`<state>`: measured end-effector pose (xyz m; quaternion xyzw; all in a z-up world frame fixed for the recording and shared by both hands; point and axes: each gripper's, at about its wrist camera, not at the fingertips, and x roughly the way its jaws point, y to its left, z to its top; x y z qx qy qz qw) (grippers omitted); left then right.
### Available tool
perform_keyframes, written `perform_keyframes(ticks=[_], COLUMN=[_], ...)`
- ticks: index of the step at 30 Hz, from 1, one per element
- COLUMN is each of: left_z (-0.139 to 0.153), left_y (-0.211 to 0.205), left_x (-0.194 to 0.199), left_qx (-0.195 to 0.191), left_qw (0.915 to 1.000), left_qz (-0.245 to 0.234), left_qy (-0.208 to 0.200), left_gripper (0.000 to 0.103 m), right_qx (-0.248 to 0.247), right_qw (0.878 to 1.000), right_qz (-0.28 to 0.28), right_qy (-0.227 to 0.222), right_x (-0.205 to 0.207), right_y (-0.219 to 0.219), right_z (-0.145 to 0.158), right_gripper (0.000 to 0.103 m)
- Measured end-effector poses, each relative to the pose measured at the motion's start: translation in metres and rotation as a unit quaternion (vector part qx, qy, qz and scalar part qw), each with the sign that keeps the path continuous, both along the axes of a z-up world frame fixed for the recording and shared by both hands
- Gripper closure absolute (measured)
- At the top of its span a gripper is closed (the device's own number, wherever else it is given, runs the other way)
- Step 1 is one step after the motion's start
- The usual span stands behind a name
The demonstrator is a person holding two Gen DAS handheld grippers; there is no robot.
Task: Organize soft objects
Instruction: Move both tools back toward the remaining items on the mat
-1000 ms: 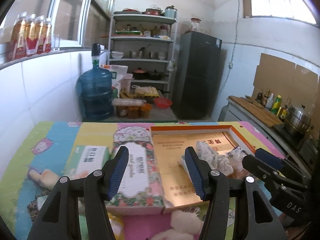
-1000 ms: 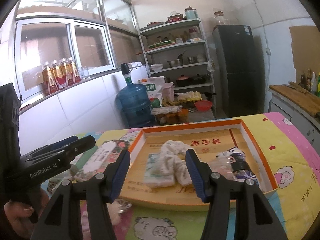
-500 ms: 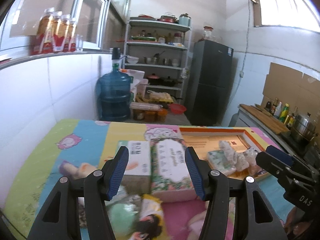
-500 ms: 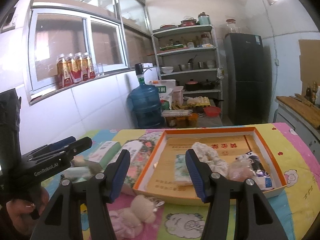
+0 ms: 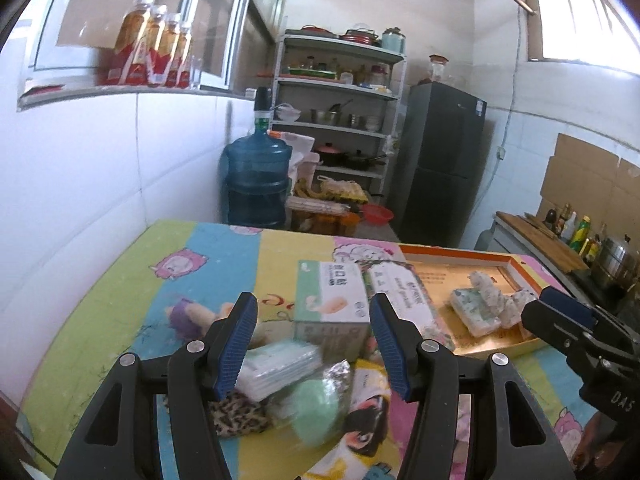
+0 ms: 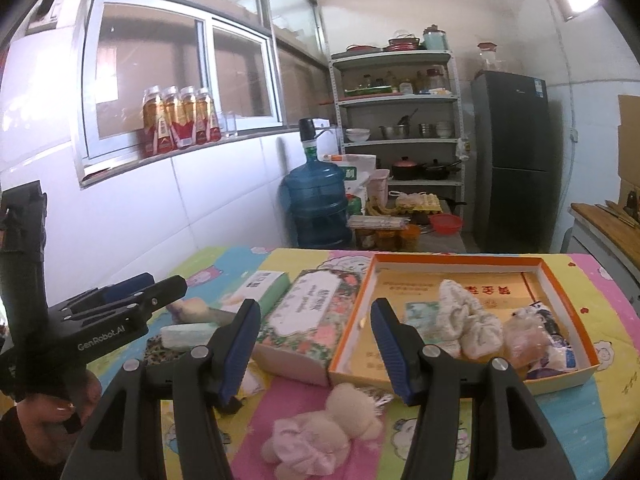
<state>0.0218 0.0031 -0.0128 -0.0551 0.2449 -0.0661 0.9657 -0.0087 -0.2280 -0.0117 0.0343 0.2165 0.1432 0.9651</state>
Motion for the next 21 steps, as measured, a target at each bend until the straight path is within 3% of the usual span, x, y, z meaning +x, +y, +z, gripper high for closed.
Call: perform_keyframes(ticks=[21], left_z=[-0.01], left_y=[0.057], left_x=[-0.028], left_qx=[-0.017], left_qw=[0.9996], left_qz=[0.023], left_qy=[0.003], left_gripper=[0.043], right_qx=[-0.015], right_qw=[0.999], right_qz=[0.037], right_qy=[0.016], right_x=[-0.015], right_y=[0.058], right_z=[-0.009], right_gripper=[0.046])
